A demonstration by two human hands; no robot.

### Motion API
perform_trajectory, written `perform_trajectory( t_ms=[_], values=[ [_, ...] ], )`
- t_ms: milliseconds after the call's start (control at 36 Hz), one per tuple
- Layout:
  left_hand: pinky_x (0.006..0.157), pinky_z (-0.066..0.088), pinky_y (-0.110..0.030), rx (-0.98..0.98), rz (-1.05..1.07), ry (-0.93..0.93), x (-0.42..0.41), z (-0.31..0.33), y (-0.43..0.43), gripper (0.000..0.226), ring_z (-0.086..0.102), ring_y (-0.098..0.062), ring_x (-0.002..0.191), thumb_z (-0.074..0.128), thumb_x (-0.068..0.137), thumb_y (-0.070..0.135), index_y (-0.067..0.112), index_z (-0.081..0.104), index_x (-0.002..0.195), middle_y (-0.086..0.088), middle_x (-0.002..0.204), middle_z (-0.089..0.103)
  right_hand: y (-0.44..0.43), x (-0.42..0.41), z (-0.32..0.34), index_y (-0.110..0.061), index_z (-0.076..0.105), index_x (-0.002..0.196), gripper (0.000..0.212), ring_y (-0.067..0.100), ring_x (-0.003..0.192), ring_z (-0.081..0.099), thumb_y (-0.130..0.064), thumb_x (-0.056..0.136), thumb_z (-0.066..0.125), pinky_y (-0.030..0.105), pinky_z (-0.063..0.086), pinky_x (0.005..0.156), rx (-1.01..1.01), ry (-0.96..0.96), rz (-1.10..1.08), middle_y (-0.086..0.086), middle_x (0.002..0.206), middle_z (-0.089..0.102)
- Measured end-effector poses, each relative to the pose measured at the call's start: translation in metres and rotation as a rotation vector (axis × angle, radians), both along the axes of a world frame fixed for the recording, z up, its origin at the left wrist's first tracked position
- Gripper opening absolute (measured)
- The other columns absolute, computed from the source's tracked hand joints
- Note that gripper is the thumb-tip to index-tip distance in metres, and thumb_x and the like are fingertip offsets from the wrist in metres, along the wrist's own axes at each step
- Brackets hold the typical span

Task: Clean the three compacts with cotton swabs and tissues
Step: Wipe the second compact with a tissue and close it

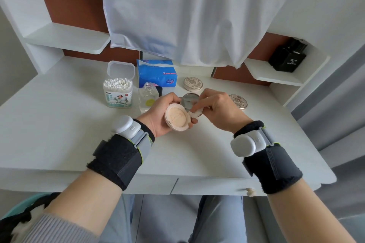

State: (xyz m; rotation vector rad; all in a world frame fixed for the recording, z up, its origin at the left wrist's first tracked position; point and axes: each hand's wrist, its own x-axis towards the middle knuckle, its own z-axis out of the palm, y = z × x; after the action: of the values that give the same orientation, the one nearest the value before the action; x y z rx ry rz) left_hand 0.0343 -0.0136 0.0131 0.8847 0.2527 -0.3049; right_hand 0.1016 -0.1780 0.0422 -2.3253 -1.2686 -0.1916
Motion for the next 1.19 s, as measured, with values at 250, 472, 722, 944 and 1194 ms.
perform_trajectory(
  t_ms=[250,472,722,944,1194],
  values=[
    [0.059,0.051,-0.031,-0.026,0.036,-0.014,-0.003,0.005,0.000,0.033,0.066,-0.034,0.067,0.033,0.093,0.022,0.001,0.059,0.090,-0.021,0.078,0.068,-0.003,-0.003,0.009,-0.017,0.077,0.088,0.028,-0.009,0.067,0.049,0.003,0.080,0.060,0.001,0.031,0.057,0.236,0.008,-0.256,-0.003,0.076,0.053],
    [0.059,0.054,-0.031,-0.013,0.022,-0.017,-0.004,0.006,-0.001,0.034,0.068,-0.032,0.065,0.033,0.094,0.023,0.005,0.061,0.088,-0.018,0.075,0.069,0.021,-0.004,0.002,-0.015,0.078,0.086,0.024,0.011,0.065,0.048,-0.003,0.077,0.059,0.013,0.032,0.059,0.209,0.014,-0.379,0.001,0.079,0.057],
    [0.060,0.052,-0.033,0.026,0.056,0.008,-0.002,0.004,0.000,0.032,0.064,-0.028,0.059,0.034,0.094,0.025,0.006,0.059,0.085,-0.014,0.067,0.065,0.042,-0.014,-0.003,-0.015,0.076,0.097,0.020,0.026,0.080,0.060,-0.012,0.078,0.068,0.027,0.044,0.069,0.085,0.043,-0.269,0.007,0.087,0.064],
    [0.059,0.053,-0.032,0.030,0.025,-0.005,-0.003,0.006,-0.001,0.037,0.066,-0.034,0.063,0.034,0.094,0.026,0.003,0.061,0.082,-0.018,0.071,0.065,0.035,-0.009,0.002,-0.011,0.077,0.090,0.022,0.028,0.064,0.061,0.003,0.078,0.063,0.043,0.052,0.061,0.072,0.038,-0.076,0.008,0.079,0.058],
    [0.062,0.053,-0.032,0.033,0.014,-0.017,-0.004,0.005,-0.001,0.038,0.068,-0.034,0.071,0.035,0.093,0.027,0.004,0.065,0.089,-0.020,0.079,0.068,0.018,-0.007,0.009,-0.011,0.077,0.092,0.021,0.012,0.065,0.054,0.003,0.081,0.066,0.007,0.037,0.062,-0.044,0.021,0.010,-0.003,0.081,0.052]
  ],
)
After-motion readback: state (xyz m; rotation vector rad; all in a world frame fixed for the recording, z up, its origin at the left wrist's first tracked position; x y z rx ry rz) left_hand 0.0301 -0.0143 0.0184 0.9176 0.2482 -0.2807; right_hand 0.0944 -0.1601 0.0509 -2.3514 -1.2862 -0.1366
